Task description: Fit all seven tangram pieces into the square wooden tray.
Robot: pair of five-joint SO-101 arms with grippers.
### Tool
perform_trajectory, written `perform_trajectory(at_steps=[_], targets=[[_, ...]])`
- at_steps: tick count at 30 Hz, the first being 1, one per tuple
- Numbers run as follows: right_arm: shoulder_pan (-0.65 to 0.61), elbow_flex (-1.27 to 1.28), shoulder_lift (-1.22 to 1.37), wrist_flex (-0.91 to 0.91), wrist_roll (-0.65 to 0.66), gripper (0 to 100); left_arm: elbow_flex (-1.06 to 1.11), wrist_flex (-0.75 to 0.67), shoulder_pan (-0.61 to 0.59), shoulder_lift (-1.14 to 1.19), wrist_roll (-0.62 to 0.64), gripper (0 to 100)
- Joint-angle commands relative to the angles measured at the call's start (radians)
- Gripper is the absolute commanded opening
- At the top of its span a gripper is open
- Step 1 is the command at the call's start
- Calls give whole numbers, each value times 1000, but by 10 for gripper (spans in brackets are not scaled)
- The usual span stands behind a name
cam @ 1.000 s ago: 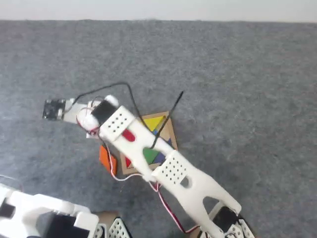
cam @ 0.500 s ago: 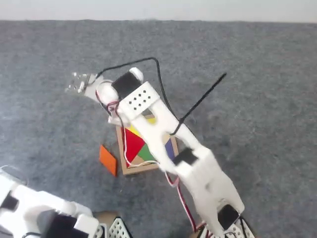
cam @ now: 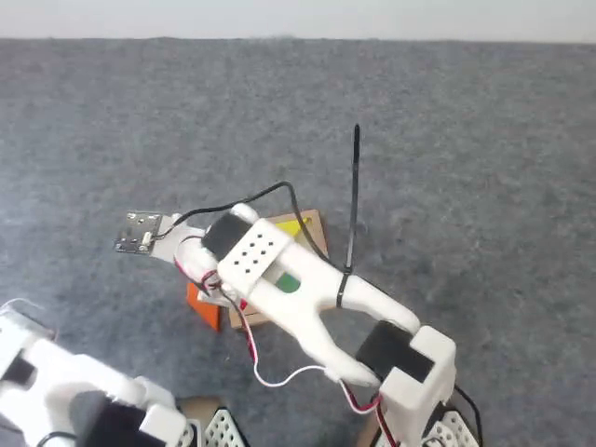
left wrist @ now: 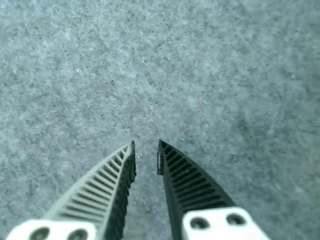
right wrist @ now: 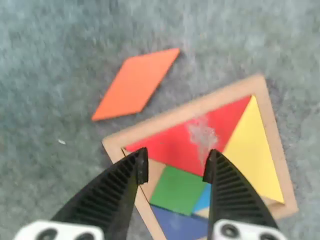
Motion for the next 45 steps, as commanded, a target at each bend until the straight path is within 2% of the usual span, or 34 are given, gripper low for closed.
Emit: perform_trajectory(at_steps=[1, 5, 7, 34, 38, 41, 45], targets=[[-45, -110, 71, -19, -114, 202, -31, 9, 5, -44, 12, 70], [-77, -213, 177, -19, -281, 231, -31, 9, 5, -44, 12, 70], [-81, -258, 196, -18, -322, 264, -30, 9, 5, -44, 12, 70], [-186, -269, 329, -50, -262, 268, -30, 9, 5, -38, 8, 70], [-174, -275, 392, -90, -261, 182, -30, 9, -18, -43, 8, 70], [-162, -318, 404, -45, -259, 121, -30, 9, -20, -43, 8, 70], [-122, -331, 426, -21, -253, 146, -30, 9, -20, -43, 8, 70]])
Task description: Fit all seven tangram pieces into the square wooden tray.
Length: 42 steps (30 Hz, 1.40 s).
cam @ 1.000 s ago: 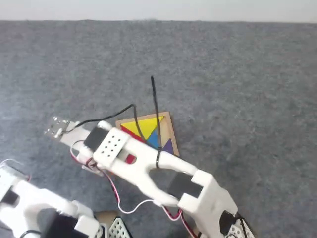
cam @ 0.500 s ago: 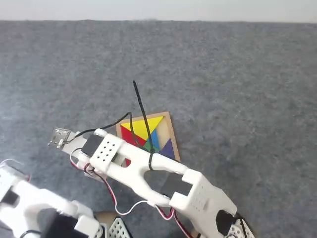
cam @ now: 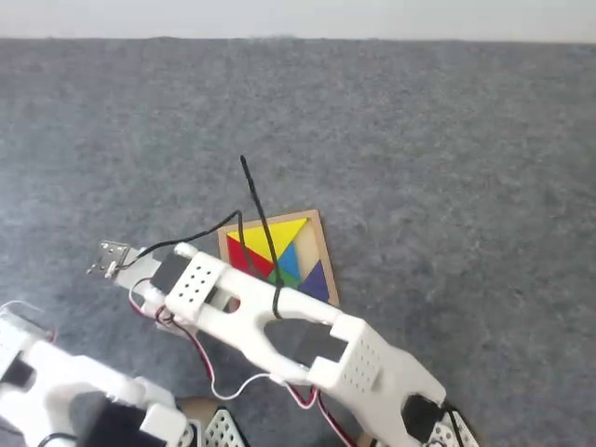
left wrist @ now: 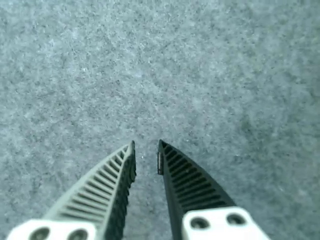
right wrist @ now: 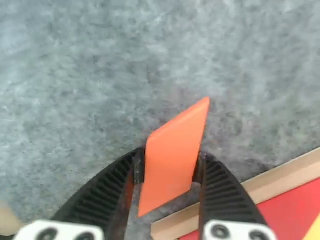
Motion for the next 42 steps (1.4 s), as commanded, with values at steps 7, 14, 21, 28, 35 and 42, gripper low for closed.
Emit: perform_trajectory(at_steps=[7, 14, 21, 28, 35, 42], targets=[[64, -34, 5, 21, 23, 32, -28, 9, -6, -40, 2, 70], [67, -141, 5, 131, 63, 8, -27, 9, -6, -40, 2, 70], [68, -328, 5, 275, 69, 8, -27, 9, -6, -40, 2, 70], [173, -559, 5, 443, 40, 8, -27, 9, -5, -38, 2, 70], [346, -772, -12, 556, -69, 9, -27, 9, -3, -38, 2, 70], [507, -525, -134, 555, -262, 8, -27, 9, -2, -38, 2, 70]])
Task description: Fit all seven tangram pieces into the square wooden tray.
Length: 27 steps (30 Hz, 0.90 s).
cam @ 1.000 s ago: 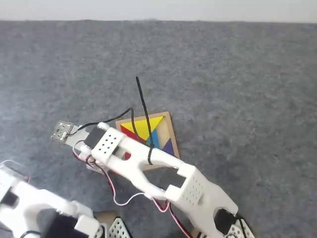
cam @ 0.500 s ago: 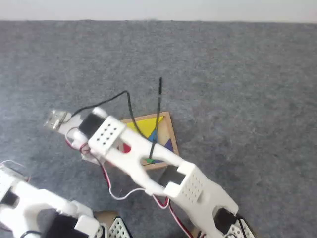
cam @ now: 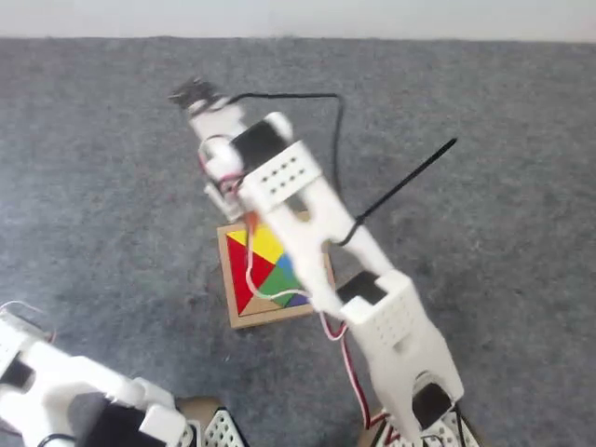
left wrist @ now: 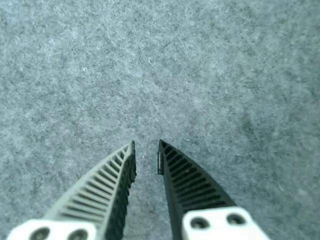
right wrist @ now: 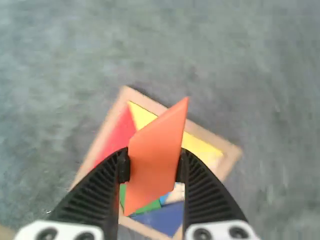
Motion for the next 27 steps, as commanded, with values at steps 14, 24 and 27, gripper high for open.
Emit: perform_trajectory(at_steps=[14, 24, 27], targets=[[191, 617, -259, -82, -746, 8, -27, 9, -2, -40, 3, 70], [130, 640, -194, -225, -514, 7, -27, 9, -6, -40, 3, 70], [148, 651, -185, -248, -453, 7, -18, 5, -2, -41, 2, 70]])
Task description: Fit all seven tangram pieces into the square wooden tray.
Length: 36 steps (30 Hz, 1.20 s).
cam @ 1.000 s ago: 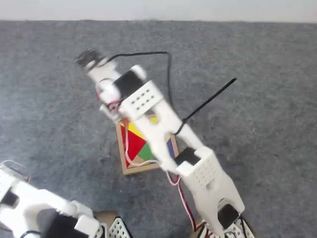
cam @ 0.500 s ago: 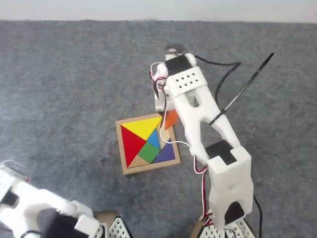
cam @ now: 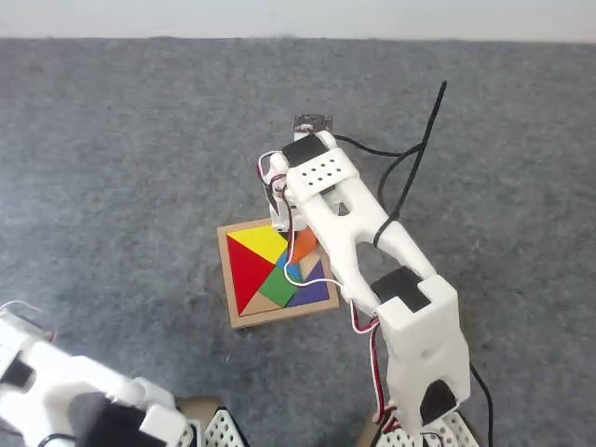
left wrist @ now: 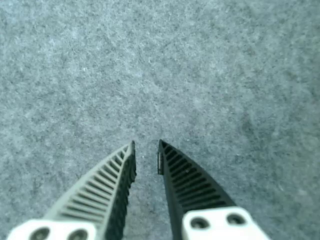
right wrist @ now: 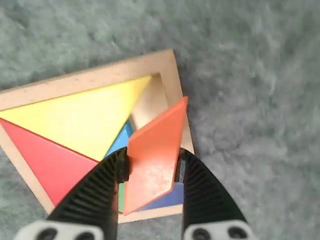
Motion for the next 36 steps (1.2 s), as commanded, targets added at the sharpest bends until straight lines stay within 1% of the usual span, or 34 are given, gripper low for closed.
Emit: perform_trajectory(at_steps=[1, 4, 8, 16, 18, 20, 24, 26, 30, 36], targets=[[27, -5, -2, -41, 101, 7, -18, 3, -2, -41, 2, 70], [41, -3, 24, -62, 195, 7, -18, 3, 0, -41, 2, 70], [42, -3, 39, -53, 273, 7, -18, 3, 0, -41, 2, 70], [39, -3, 39, -51, 298, 10, -18, 3, 0, -41, 2, 70], [35, -3, 39, -50, 321, 13, -18, 3, 0, -41, 2, 70], [27, -5, 39, -38, 328, 50, -18, 3, 0, -41, 2, 70], [-10, -6, 39, -10, 330, 181, -18, 3, 0, -41, 2, 70], [-24, -6, 39, -8, 334, 228, -18, 3, 0, -41, 2, 70], [-22, -9, 38, -10, 387, 255, -18, 3, 0, -41, 2, 70], [-19, -28, 10, -7, 399, 255, -18, 3, 0, -41, 2, 70]])
